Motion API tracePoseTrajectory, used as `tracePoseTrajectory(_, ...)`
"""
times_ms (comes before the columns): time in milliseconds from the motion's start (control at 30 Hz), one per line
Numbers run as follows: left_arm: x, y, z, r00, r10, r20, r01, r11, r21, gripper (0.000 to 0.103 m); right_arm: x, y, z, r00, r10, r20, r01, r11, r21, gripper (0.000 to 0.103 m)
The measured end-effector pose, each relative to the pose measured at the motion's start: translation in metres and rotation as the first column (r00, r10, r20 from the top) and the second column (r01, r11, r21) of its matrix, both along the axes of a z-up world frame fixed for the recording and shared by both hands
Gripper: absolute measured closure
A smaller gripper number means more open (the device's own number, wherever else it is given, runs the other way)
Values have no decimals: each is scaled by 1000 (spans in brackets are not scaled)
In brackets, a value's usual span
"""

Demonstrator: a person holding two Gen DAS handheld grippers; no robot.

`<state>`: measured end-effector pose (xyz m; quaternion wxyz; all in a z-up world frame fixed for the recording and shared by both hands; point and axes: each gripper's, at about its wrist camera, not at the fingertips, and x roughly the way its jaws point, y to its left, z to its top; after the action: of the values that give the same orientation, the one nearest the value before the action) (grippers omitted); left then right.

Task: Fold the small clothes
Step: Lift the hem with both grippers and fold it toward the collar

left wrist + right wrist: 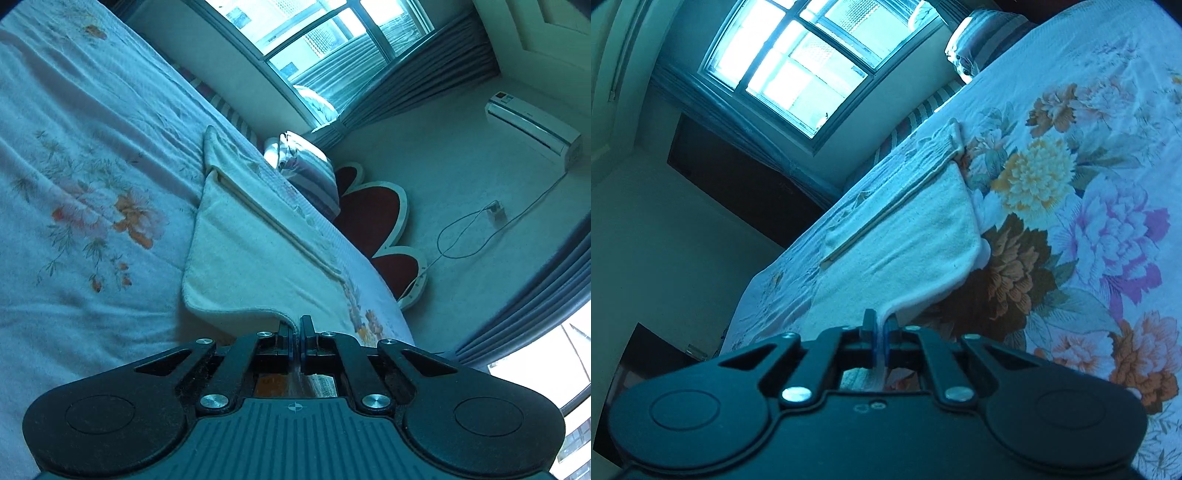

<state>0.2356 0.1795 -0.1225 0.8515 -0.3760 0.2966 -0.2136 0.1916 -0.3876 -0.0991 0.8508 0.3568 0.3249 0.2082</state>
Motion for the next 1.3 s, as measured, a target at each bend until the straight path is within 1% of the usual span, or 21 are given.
tracePoseTrajectory(167, 33, 0, 22, 999, 19, 44, -18, 1000, -20, 100, 26, -1, 29, 998, -3, 69, 4, 1000, -13, 98)
tracePoseTrajectory(267, 60, -7, 33, 998, 30, 57, -29, 1000, -12, 100, 53, -4, 42, 995, 8, 101, -7, 1000, -12, 98)
tracePoseTrajectory(433, 120, -18, 43, 996, 61, 61, -60, 998, -4, 100, 119, -4, 53, 993, 35, 116, -33, 999, -25, 98)
tracePoseTrajectory(633, 204, -22, 36, 994, 104, 43, -105, 994, 19, 100, 206, -5, 50, 992, 64, 108, -62, 998, -17, 98)
tracePoseTrajectory(833, 288, -26, 21, 993, 121, 6, -121, 991, 58, 100, 299, -12, 22, 994, 76, 82, -77, 997, 10, 98)
tracePoseTrajectory(933, 329, -29, 6, 992, 121, -36, -118, 989, 93, 100, 341, -17, 1, 996, 71, 48, -73, 996, 42, 98)
tracePoseTrajectory(1000, 353, -30, -5, 989, 127, -71, -119, 988, 101, 100, 368, -19, -15, 997, 70, 16, -70, 996, 60, 98)
tracePoseTrajectory(1067, 373, -32, -15, 987, 133, -96, -120, 985, 123, 100, 392, -21, -34, 997, 67, -28, -64, 994, 85, 98)
tracePoseTrajectory(1167, 394, -33, -26, 983, 136, -121, -121, 984, 129, 100, 417, -23, -54, 995, 63, -71, -55, 992, 111, 98)
tracePoseTrajectory(1233, 403, -35, -30, 983, 135, -125, -119, 985, 127, 100, 428, -22, -62, 994, 62, -85, -51, 990, 128, 98)
tracePoseTrajectory(1300, 411, -35, -36, 978, 140, -154, -120, 984, 130, 100, 436, -21, -67, 993, 64, -99, -50, 990, 135, 98)
